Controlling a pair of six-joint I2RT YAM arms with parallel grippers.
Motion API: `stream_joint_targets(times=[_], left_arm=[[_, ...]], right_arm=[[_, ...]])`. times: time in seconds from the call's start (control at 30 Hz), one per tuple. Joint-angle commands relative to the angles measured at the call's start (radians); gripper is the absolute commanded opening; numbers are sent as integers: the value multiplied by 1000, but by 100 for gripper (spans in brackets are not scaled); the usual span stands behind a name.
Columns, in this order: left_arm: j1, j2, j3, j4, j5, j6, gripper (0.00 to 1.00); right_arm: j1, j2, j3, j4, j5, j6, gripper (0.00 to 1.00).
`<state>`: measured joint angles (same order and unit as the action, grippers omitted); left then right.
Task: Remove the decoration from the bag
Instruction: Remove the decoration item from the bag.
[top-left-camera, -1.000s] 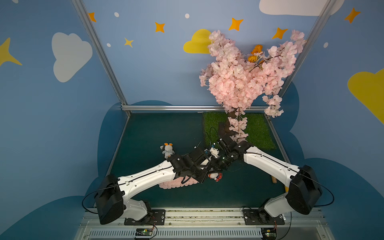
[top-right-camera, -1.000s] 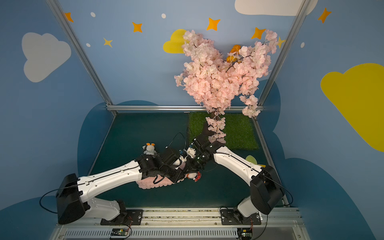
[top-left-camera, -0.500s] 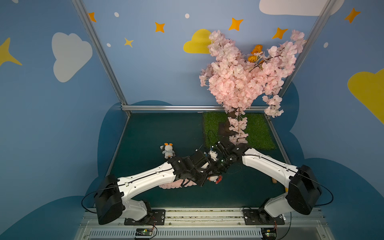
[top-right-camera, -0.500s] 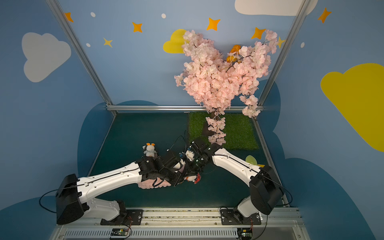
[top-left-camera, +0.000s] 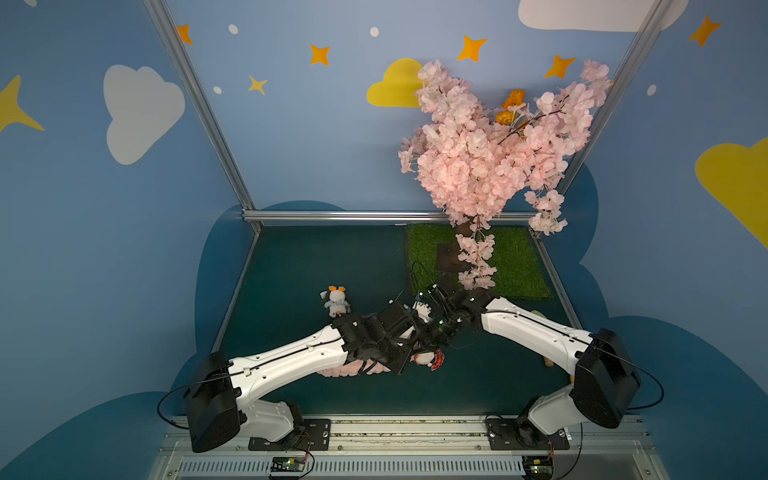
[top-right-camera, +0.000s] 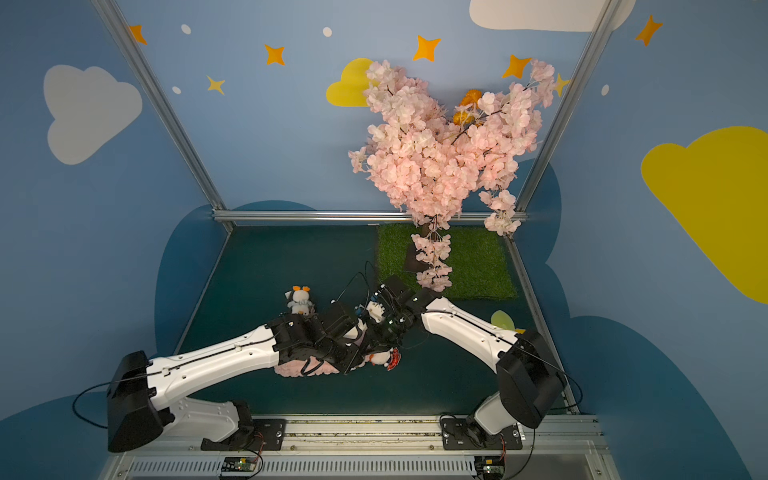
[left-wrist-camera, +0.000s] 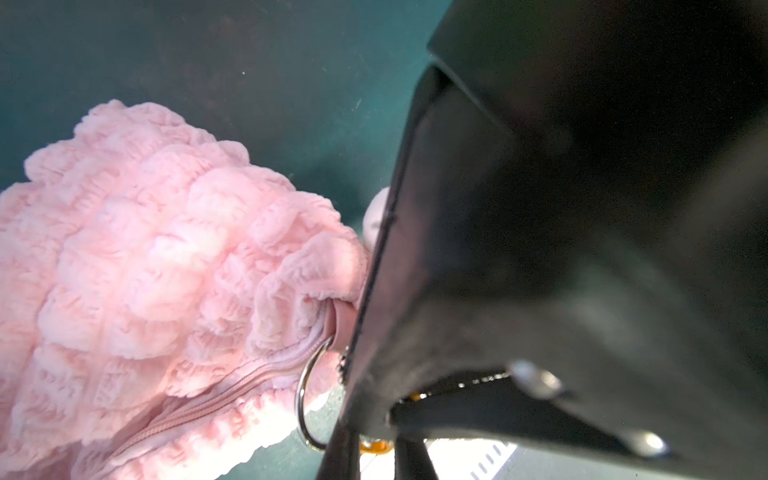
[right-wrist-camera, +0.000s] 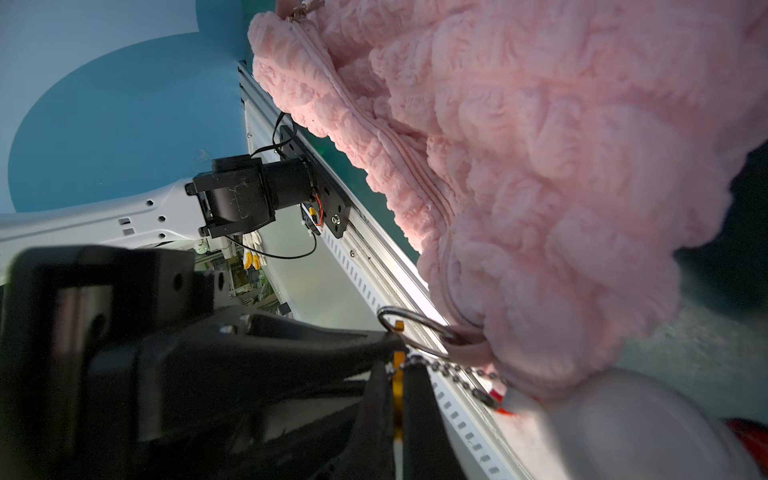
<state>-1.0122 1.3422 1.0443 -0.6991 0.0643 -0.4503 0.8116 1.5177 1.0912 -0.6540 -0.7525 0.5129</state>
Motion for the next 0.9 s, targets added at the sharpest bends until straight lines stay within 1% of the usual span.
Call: stream_joint_targets(times=[0.0,0.1,0.27,0.53,0.87], left_arm=[[-6,-34,-32,-41,-105,20,12],[-16,-51,-36,-41,-133,-5,11],[-21,-68,-45,-56,-145,-73,10],[-49,-83,-61,-100,-161,-176,12],[-57,-98,-61,-130,-182,-211,13]], right_arm=[[13,1,-19,-5,-100,66,0],[16,-1,-19,11,-97,82,0],[33,-9,-33,18,-81,99,0],[58,-5,-75,51,-90,131,0],[72,28,-73,55,-102,106,0]])
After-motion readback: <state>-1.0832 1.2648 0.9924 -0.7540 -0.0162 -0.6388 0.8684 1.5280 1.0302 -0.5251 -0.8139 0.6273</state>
